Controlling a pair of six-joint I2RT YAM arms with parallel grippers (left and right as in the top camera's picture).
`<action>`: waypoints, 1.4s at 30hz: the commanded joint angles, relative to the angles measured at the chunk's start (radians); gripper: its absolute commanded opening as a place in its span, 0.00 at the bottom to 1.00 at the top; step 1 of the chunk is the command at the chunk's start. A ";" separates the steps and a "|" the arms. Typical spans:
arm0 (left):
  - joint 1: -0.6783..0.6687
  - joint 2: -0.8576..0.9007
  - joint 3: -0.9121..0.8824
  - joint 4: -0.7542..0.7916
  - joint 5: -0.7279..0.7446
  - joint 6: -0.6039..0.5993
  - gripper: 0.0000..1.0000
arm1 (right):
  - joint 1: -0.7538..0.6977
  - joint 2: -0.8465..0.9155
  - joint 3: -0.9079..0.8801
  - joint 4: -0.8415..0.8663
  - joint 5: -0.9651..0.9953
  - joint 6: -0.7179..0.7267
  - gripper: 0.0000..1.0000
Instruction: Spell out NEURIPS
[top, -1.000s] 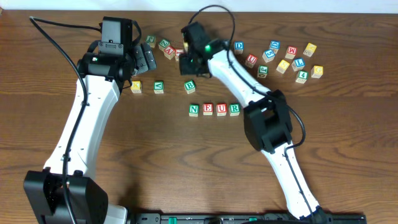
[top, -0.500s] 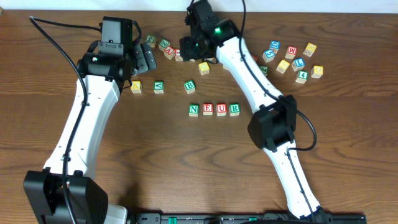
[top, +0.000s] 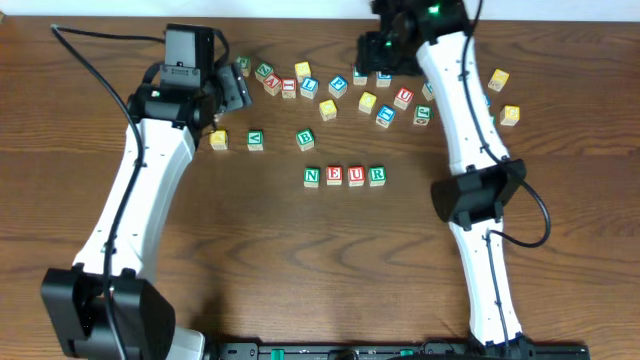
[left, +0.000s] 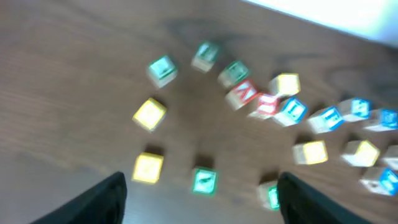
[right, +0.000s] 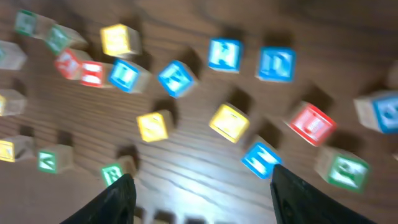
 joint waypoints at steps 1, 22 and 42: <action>-0.036 0.041 0.025 0.021 0.054 0.026 0.73 | -0.043 -0.003 0.022 -0.026 -0.004 -0.021 0.64; -0.156 0.565 0.507 -0.124 0.050 0.041 0.57 | -0.092 -0.003 0.020 -0.125 0.025 -0.044 0.70; -0.141 0.707 0.506 0.059 -0.081 0.041 0.57 | -0.092 -0.003 0.019 -0.156 0.035 -0.055 0.69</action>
